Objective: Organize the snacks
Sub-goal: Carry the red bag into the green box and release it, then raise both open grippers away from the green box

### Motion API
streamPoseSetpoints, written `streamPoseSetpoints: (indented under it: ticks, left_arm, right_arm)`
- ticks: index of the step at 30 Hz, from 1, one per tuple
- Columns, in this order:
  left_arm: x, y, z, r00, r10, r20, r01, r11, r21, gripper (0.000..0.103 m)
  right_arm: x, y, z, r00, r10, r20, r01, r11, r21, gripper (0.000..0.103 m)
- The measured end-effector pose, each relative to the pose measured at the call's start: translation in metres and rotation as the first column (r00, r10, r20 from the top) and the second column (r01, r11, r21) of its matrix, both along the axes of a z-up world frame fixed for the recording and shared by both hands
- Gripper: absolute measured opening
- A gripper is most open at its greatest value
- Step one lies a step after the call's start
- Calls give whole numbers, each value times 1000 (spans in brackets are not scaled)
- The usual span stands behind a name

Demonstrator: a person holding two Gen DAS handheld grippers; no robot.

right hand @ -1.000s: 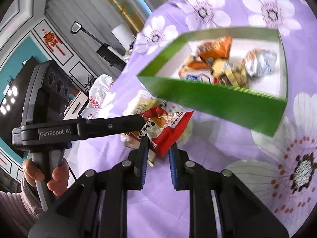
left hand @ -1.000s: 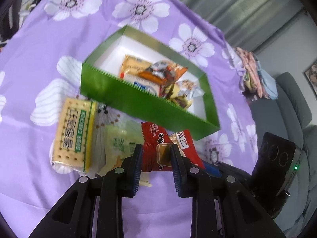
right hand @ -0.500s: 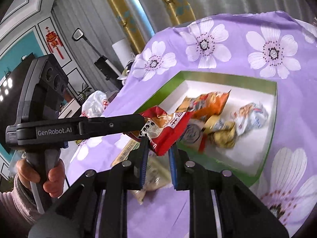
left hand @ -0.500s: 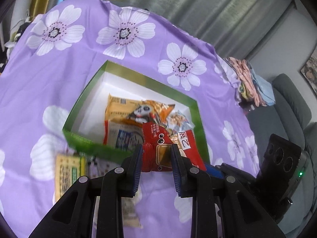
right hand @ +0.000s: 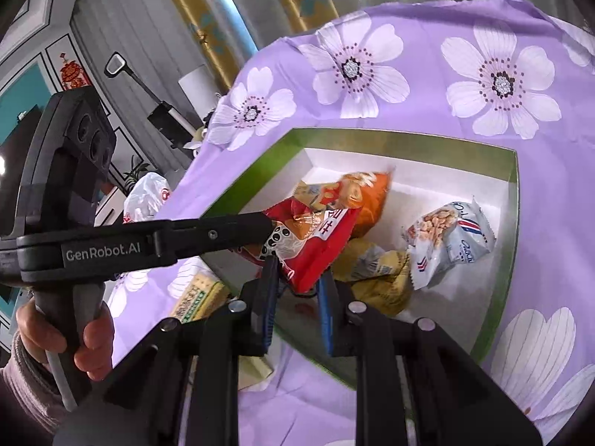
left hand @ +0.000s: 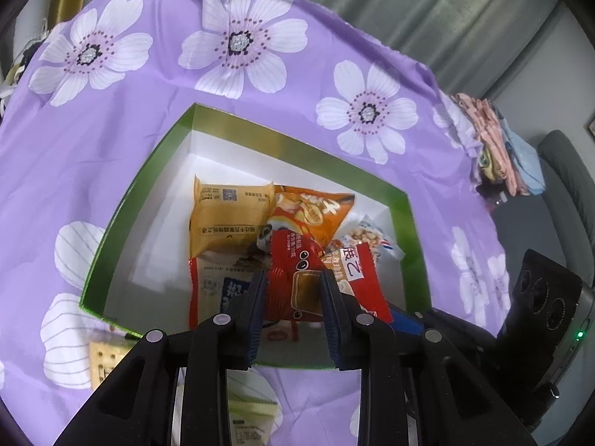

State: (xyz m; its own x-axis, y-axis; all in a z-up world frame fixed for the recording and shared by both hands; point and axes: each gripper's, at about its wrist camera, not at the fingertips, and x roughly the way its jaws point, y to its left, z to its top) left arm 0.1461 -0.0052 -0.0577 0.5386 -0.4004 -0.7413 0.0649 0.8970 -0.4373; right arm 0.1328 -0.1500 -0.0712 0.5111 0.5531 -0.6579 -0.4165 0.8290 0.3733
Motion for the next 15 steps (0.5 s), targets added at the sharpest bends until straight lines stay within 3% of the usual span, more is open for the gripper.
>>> streamPoseSetpoints:
  ticks: [15]
  left_arm:
    - [11, -12, -11, 999, -19, -32, 21, 999, 46, 28]
  right_arm:
    - [12, 4, -4, 1000, -8, -14, 8, 1000, -27, 22]
